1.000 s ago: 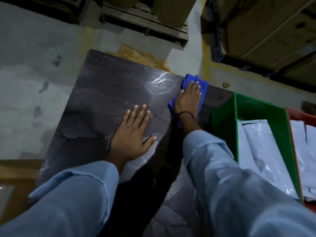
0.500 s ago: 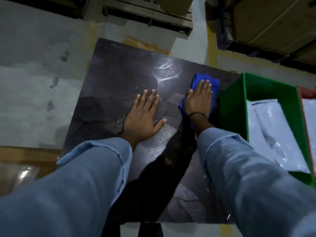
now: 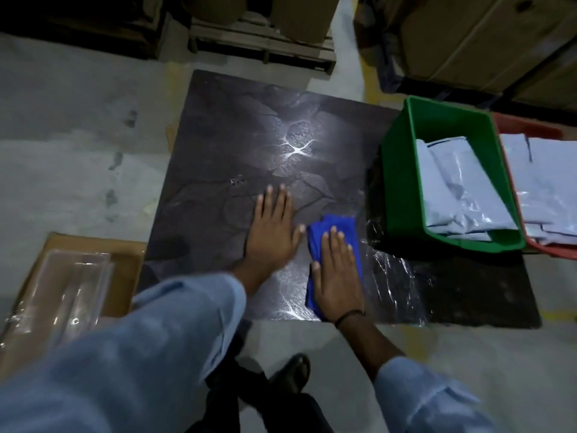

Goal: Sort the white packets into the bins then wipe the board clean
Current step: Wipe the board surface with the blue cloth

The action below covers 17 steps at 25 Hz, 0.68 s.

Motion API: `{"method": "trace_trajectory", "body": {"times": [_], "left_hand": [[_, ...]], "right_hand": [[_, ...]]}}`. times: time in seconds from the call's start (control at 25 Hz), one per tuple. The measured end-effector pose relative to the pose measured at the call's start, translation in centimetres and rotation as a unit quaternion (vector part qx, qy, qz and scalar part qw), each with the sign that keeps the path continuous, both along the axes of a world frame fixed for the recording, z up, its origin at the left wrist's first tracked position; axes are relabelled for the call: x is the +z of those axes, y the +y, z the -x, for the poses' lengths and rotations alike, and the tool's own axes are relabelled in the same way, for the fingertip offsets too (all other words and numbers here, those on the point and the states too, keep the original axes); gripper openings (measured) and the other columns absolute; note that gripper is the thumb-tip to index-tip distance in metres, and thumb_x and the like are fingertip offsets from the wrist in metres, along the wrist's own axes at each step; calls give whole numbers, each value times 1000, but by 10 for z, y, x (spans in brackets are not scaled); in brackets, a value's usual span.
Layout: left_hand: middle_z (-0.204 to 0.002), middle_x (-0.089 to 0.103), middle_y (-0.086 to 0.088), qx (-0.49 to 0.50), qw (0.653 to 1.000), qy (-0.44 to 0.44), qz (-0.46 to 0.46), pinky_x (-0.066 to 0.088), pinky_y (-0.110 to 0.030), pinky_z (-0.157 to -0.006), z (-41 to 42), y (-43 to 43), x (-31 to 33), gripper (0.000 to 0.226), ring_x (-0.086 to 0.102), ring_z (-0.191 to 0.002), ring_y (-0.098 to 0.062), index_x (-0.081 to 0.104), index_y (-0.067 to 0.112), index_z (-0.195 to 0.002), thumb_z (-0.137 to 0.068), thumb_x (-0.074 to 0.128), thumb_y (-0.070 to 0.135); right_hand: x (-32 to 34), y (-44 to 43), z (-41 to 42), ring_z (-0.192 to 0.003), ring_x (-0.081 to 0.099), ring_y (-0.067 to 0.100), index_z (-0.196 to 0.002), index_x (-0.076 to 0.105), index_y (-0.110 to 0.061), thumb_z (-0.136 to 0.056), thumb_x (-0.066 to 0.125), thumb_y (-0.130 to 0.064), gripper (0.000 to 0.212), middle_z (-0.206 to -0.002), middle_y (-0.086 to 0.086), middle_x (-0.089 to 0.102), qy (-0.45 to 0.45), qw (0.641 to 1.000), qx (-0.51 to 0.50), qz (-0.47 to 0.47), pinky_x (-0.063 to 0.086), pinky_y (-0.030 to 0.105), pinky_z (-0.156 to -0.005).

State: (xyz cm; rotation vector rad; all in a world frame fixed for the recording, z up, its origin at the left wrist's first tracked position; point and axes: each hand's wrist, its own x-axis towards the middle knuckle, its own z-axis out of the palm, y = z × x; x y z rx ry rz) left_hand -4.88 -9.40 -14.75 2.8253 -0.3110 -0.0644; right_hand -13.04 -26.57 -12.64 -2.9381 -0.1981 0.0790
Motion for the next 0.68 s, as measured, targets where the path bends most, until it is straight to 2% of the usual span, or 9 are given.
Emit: {"method": "trace_trajectory", "body": {"times": [0.12,0.24,0.32,0.36,0.44,0.52,0.56,0.64,0.68], "left_hand": [[-170,5,-15,-13,1000,1,-21,10,-53,-126,78,-12,-2,79,-2,-157,-35,17,4,-160,-102,34,55],[-170,9,-11,16,999,-19,-20,12,-50,-126,87,-13,1,80,3,-157,-31,19,8,-161,-100,38,56],[-170,11,-10,16,999,-35,-26,12,-49,-127,84,-14,-4,79,5,-157,-30,20,9,-161,-100,38,57],[-170,12,-10,17,999,-39,-25,12,-49,-127,84,-16,-6,79,6,-157,-30,21,9,-160,-100,38,56],[-169,15,-10,20,998,-45,-25,13,-49,-126,86,-17,-9,75,9,-157,-31,26,9,-159,-99,37,53],[-169,16,-10,19,998,-57,-34,15,-49,-126,85,-17,-12,73,11,-156,-32,27,8,-159,-99,35,49],[-169,16,-10,22,997,-59,-40,16,-50,-125,84,-17,-12,72,11,-156,-32,26,9,-159,-99,35,48],[-169,15,-10,26,997,-63,-46,16,-49,-125,83,-17,-11,72,10,-156,-32,23,9,-160,-99,35,47],[-169,14,-10,29,996,-63,-48,16,-49,-125,84,-16,-11,72,10,-156,-32,23,9,-160,-99,35,47]], "right_hand": [[3,-50,44,-152,4,24,-155,18,-8,-101,32,-33,61,-165,8,8,15,997,78,11,18,49,-121],[2,-64,-20,-151,10,29,-153,23,-3,-99,27,-37,64,-163,15,15,5,1000,25,18,17,49,-121],[1,-34,-68,-150,14,32,-152,24,-1,-96,24,-38,67,-161,19,17,8,1000,-24,4,13,48,-122],[-3,-18,-75,-150,15,34,-152,25,0,-96,26,-36,67,-161,20,18,10,1000,-11,-8,14,48,-122],[-10,-15,-58,-150,17,33,-151,27,-1,-98,32,-31,61,-160,19,21,-24,987,157,-7,17,49,-121],[-17,-51,-36,-151,14,27,-153,26,-5,-101,38,-27,58,-162,14,20,-52,950,307,17,14,46,-123],[-18,-68,-35,-151,14,25,-153,26,-6,-101,39,-26,58,-162,12,19,-64,951,302,4,16,47,-122],[-13,-82,-40,-151,15,28,-153,27,-5,-100,39,-27,58,-162,14,20,-79,978,190,-21,23,50,-118],[-12,-81,-39,-151,14,29,-153,26,-4,-100,39,-27,59,-162,15,20,-63,979,195,-8,22,50,-118]]}}
